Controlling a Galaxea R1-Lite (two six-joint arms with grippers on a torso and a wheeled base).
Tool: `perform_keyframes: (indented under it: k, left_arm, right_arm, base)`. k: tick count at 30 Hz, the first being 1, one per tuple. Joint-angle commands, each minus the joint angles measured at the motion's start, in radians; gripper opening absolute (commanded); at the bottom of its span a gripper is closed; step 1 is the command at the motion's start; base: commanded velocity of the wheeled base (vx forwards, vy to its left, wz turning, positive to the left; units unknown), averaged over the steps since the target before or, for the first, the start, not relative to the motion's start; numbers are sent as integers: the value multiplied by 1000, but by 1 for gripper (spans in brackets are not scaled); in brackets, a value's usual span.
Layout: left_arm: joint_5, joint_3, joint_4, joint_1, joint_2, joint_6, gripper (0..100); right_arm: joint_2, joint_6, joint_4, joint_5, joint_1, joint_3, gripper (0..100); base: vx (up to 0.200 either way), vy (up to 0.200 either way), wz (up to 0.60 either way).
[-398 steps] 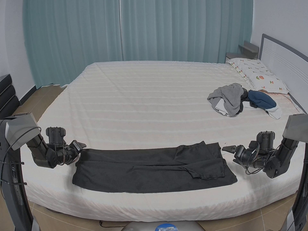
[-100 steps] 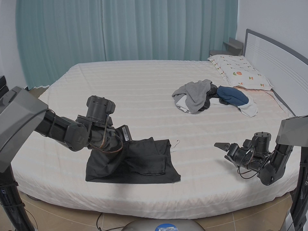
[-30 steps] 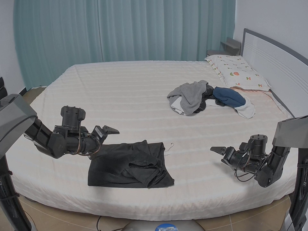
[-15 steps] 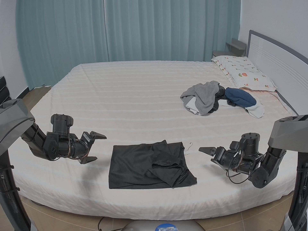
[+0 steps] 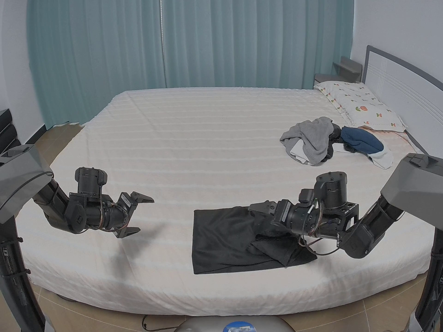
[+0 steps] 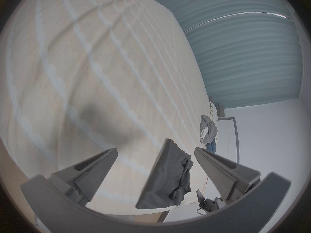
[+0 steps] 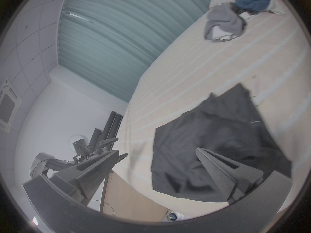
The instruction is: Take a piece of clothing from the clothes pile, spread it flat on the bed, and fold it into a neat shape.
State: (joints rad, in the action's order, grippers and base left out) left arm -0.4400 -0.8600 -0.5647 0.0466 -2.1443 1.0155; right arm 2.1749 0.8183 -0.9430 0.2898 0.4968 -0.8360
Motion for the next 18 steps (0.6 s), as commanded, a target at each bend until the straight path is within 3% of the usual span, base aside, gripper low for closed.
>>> perform_keyframes:
  k: [1, 7, 18]
  left_arm:
    - [3, -1, -3, 4, -11, -2, 100]
    - [7, 3, -1, 9, -13, -29, 100]
    - [14, 3, -3, 12, -17, -31, 100]
  right_arm:
    - [65, 2, 13, -1, 46, -52, 100]
    - [135, -1, 20, -49, 34, -71, 100]
    - [164, -5, 84, -75, -7, -80, 100]
  base:
    - [0, 0, 0]
    - [0, 0, 0]
    - [0, 0, 0]
